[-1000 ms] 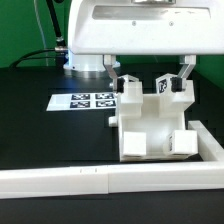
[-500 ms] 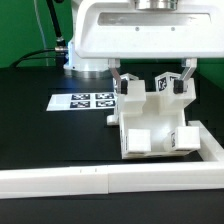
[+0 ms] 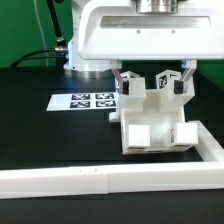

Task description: Assemble chair

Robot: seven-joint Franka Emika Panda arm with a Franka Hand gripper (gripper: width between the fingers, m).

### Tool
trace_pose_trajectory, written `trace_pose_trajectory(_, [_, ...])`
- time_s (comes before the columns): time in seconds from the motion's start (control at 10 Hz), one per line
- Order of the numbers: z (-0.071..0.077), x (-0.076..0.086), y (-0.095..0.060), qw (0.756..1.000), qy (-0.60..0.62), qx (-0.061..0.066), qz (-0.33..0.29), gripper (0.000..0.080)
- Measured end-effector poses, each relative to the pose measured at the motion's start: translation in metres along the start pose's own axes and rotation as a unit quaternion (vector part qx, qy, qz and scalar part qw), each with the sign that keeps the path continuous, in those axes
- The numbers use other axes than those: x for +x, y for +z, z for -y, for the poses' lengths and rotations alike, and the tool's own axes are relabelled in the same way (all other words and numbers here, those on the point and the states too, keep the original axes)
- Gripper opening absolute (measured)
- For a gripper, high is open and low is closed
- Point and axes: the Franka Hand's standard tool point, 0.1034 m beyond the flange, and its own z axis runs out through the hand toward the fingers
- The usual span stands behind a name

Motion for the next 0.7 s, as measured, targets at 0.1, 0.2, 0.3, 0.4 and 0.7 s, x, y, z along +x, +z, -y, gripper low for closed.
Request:
trace_pose_trajectory(0.1, [0.000, 0.001, -0.005, 1.000, 0.001, 0.002, 0.002, 0.0649])
trace_pose_trajectory(0.2, [0.001, 0.002, -0.012, 1.000, 0.004, 0.006, 0.004, 0.0649])
trace_pose_trajectory(0.3, [0.003, 0.003, -0.025, 1.000, 0.007, 0.012, -0.001, 0.0649])
trace_pose_trajectory(0.4, [0.004, -0.003, -0.034, 1.000, 0.009, 0.018, -0.001, 0.0649])
trace_pose_trajectory(0.7, [0.003, -0.007, -0.034, 1.000, 0.010, 0.018, 0.002, 0.0649])
